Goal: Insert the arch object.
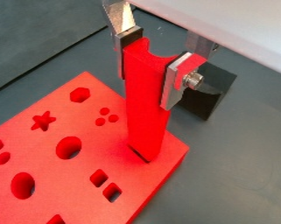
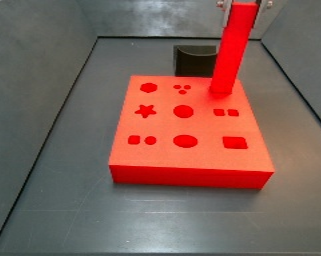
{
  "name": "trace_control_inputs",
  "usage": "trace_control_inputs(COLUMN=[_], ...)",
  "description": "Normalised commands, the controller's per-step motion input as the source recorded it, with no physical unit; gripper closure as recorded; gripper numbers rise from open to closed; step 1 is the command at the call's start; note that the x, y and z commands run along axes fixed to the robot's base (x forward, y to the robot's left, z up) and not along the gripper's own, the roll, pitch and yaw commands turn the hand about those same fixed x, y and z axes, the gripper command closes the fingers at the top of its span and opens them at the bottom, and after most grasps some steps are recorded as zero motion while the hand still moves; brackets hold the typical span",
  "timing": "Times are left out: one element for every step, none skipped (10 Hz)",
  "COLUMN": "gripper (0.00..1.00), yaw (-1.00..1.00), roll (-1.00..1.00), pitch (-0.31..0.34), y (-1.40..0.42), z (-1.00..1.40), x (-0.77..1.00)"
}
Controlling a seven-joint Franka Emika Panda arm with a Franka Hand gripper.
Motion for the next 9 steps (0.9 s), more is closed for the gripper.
trace_control_inputs(gripper=[1.00,1.00,1.00,1.00,1.00,1.00,1.00,1.00,1.00], yaw=[0.23,0.20,0.15,0.09,0.13,0.17,0.10,0.03,0.01], roll=[0.14,0.15,0.15,0.09,0.05,0.03,0.00,0.07,0.20], pitch=[0.017,0.004,0.000,0.000,0.000,-0.003,0.000,0.000,-0.029], y=[-0.13,-0.10,0.00,0.05,0.20,0.18,0.08,0.00,-0.11], z=[-0.11,-0.19,-0.31,-0.42,-0.37,-0.27,-0.21,-0.22,-0.52], x=[0.00,0.00,-0.07,-0.12,0.00,0.00,0.00,-0.06,-0.03])
